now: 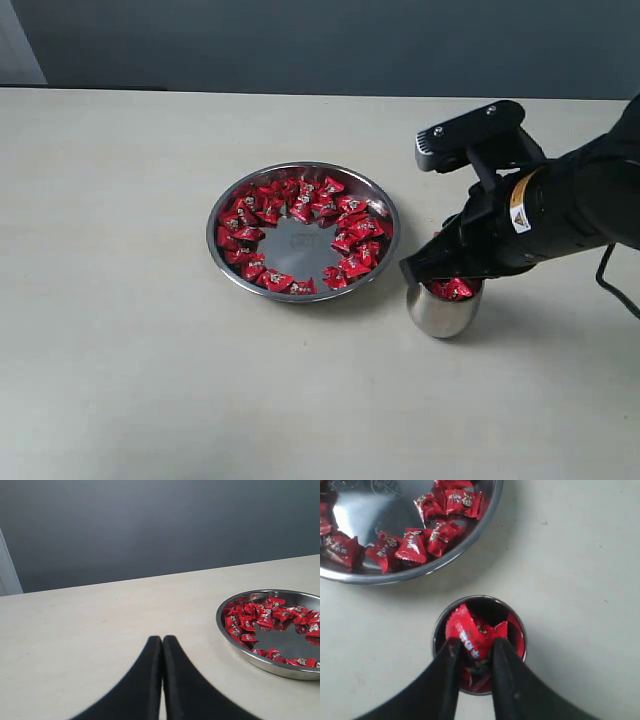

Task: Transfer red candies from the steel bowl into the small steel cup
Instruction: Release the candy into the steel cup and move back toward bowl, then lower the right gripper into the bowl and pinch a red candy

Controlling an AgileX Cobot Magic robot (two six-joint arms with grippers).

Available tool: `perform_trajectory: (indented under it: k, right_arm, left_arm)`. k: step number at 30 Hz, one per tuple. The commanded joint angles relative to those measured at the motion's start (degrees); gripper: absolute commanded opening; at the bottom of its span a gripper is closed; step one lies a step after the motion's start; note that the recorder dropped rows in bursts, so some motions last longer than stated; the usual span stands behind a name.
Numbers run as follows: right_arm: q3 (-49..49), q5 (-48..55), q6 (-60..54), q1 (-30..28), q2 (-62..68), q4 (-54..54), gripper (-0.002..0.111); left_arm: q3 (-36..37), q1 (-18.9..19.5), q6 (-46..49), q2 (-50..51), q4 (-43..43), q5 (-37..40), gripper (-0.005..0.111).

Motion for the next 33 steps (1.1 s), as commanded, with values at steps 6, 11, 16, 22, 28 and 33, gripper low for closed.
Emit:
perform_trajectory:
  k: [6,11,16,22,28,33]
  right_arm:
    - [0.28,2.49,0.47,-0.22,-0.37,-1.35,0.008]
    - [0.28,3.19,0.47,-0.22,-0.37,-3.14,0.041]
    - [-0.01,1.61,0.47,-0.22,-0.37,-3.83,0.042]
    - [-4.09,-13.97,-2.93,-0.11,0.82,5.03,0.042]
    - [-11.19,-16.12,-5.49,-0.11,11.22,6.54,0.042]
    - [-18.21,-17.38,-5.49,-0.11,20.46,5.03,0.042]
  left_arm:
    - [0.26,0.03,-0.05,-0.28,-0.07,-0.3,0.002]
    - [0.26,0.03,-0.05,-0.28,-0.07,-0.3,0.002]
    - [0.26,0.03,-0.05,-0.28,-0.07,-0.3,0.002]
    - [0.26,0.03,-0.05,-0.28,-0.07,-0.3,0.002]
    - [0.26,0.03,-0.05,-0.28,-0.07,-0.3,0.002]
    - [0.26,0.03,-0.05,-0.28,-0.07,-0.3,0.002]
